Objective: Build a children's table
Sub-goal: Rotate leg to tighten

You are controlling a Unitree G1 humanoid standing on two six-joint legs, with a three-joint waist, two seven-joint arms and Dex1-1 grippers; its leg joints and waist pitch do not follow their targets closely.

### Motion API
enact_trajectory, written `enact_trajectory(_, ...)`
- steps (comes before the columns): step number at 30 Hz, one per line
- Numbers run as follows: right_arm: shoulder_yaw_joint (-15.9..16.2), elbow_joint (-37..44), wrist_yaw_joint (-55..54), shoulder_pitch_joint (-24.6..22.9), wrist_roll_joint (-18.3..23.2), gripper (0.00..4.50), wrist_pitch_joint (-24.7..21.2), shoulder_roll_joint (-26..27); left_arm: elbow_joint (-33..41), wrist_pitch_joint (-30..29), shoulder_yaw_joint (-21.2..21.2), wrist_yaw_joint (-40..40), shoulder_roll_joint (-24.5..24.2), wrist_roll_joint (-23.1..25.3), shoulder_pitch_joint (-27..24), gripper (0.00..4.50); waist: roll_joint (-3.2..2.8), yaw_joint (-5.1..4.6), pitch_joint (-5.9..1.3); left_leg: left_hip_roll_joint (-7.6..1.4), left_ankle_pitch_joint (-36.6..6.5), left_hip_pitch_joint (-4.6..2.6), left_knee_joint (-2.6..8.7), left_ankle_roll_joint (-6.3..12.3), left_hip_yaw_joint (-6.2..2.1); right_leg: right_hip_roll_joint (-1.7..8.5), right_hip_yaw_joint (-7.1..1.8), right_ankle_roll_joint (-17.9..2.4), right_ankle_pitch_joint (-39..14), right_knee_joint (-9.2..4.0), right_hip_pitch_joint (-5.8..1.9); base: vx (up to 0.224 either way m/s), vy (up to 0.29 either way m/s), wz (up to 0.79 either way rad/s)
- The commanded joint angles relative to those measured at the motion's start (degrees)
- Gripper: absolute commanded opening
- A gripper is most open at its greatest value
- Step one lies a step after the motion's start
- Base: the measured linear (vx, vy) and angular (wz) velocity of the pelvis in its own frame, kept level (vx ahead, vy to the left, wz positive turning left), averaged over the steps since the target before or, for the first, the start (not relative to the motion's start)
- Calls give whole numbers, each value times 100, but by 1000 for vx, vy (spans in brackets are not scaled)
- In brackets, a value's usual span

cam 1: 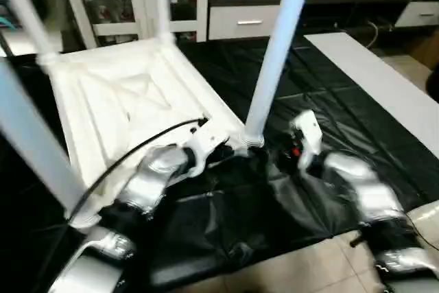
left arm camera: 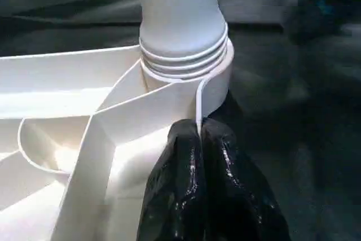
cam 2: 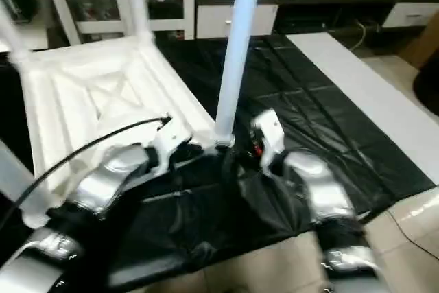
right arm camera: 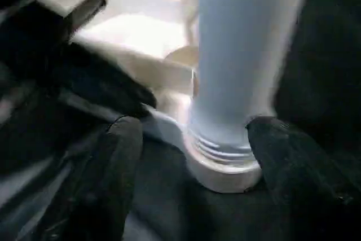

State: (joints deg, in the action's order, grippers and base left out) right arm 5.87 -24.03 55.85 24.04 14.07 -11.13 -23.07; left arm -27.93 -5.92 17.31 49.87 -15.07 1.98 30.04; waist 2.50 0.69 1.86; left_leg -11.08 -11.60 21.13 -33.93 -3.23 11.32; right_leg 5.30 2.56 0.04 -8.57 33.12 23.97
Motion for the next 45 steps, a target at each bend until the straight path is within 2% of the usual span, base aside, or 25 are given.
enact_trajectory(1, 61, 410, 548, -127, 13, 356, -74, -423, 135, -11, 320, 699, -138, -110, -197, 0, -1, 37, -273, -246, -1507, -96, 445, 325, -63, 229, -174, -1188, -1634, -373, -220, 0, 0, 0)
enact_trajectory(2, 66, 428, 595, -139, 9, 364, -73, -463, 143, -7, 325, 728, -156, -109, -202, 0, 1, 50, -267, -255, -1514, -107, 445, 317, -54, 230, -182, -1191, -1638, -374, -210, 0, 0, 0)
enact_trajectory(3, 73, 449, 654, -154, 2, 372, -72, -513, 154, -2, 331, 764, -178, -109, -208, 0, -8, 61, -268, -244, -1514, -86, 454, 289, -61, 226, -179, -1170, -1660, -367, -225, 0, 0, 0)
enact_trajectory(5, -34, 291, 787, -80, -91, 391, 24, -738, 250, -86, 407, 1179, -380, -147, -239, 0, -10, 72, -270, -241, -1552, -90, 458, 236, -66, 226, -183, -1161, -1680, -360, -215, 0, 0, 0)
enact_trajectory(9, -43, 89, 802, 49, -154, 391, 118, -832, 282, -108, 452, 1370, -473, -123, -219, 0, -2, 71, -283, -226, -1446, -96, 441, 205, -54, 226, -189, -1214, -1537, -343, -220, 0, 0, 0)
enact_trajectory(13, 272, 129, 1050, 80, -223, 391, 188, -806, 297, -116, 588, 1653, -601, -104, -150, 0, -17, 82, -304, -224, -1198, -85, 417, 314, -51, 230, -184, -1305, -1180, -298, -250, 0, 0, 0)
enact_trajectory(16, 354, 52, 1071, 123, -313, 391, 283, -732, 294, -86, 629, 1743, -625, -59, -134, 0, -6, 80, -311, -223, -1071, -81, 404, 357, -46, 227, -179, -1368, -1012, -276, -254, 0, 0, 0)
enact_trajectory(20, 529, -363, 1078, 361, -535, 391, 590, -549, 276, -15, 730, 1773, -674, 100, -95, 0, -18, 80, -293, -229, -1251, -99, 422, 296, -47, 224, -179, -1383, -1259, -300, -240, 0, 0, 0)
enact_trajectory(22, 547, -492, 1045, 436, -590, 391, 686, -500, 264, 15, 744, 1761, -674, 134, -83, 0, -7, 77, -295, -231, -1328, -102, 424, 216, -51, 229, -179, -1365, -1344, -304, -238, 0, 0, 0)
enact_trajectory(24, 525, -630, 950, 541, -611, 391, 752, -425, 241, 46, 746, 1681, -650, 180, -62, 0, -25, 87, -299, -236, -1337, -126, 423, 192, -50, 229, -184, -1367, -1284, -297, -229, 0, 0, 0)
enact_trajectory(25, 527, -686, 903, 593, -603, 391, 797, -401, 223, 23, 733, 1550, -628, 233, -44, 0, -11, 82, -298, -230, -1294, -103, 428, 203, -54, 223, -181, -1365, -1212, -283, -255, 0, 0, 0)
enact_trajectory(27, 521, -719, 907, 629, -604, 391, 815, -384, 178, -139, 681, 1407, -571, 227, 0, 0, -1, 72, -286, -227, -1398, -104, 429, 183, -50, 226, -185, -1331, -1368, -298, -248, 0, 0, 0)
enact_trajectory(30, 504, -834, 961, 681, -640, 398, 907, -354, 242, -262, 692, 1453, -587, 208, 40, 53, -1, 81, -286, -230, -1533, -114, 437, 130, -63, 239, -188, -1247, -1651, -327, -235, 0, 0, 0)
enact_trajectory(33, 497, -879, 980, 693, -652, 398, 949, -341, 222, -183, 705, 1439, -584, 236, 39, 53, -7, 65, -289, -231, -1537, -99, 441, 121, -76, 235, -183, -1209, -1624, -329, -237, 0, 0, 0)
enact_trajectory(37, 498, -943, 1007, 708, -638, 398, 1007, -327, 195, -118, 704, 1496, -566, 248, 31, 53, -6, 63, -306, -222, -1372, -95, 419, 202, -61, 227, -183, -1317, -1304, -297, -252, 0, 0, 0)
enact_trajectory(43, 489, -1010, 1000, 733, -635, 398, 1062, -295, 148, -153, 702, 1499, -533, 226, 52, 53, -14, 62, -303, -224, -1439, -98, 425, 198, -63, 227, -180, -1329, -1392, -303, -250, 0, 0, 0)
enact_trajectory(44, 492, -1021, 997, 738, -639, 398, 1071, -286, 141, -152, 702, 1504, -529, 222, 52, 25, -12, 62, -302, -225, -1441, -98, 424, 196, -63, 228, -180, -1330, -1395, -304, -250, 0, 0, 0)
enact_trajectory(45, 497, -1043, 979, 748, -653, 398, 1082, -275, 139, -144, 714, 1523, -533, 225, 51, 25, -13, 62, -303, -223, -1454, -94, 423, 192, -64, 230, -180, -1332, -1408, -305, -251, 0, 0, 0)
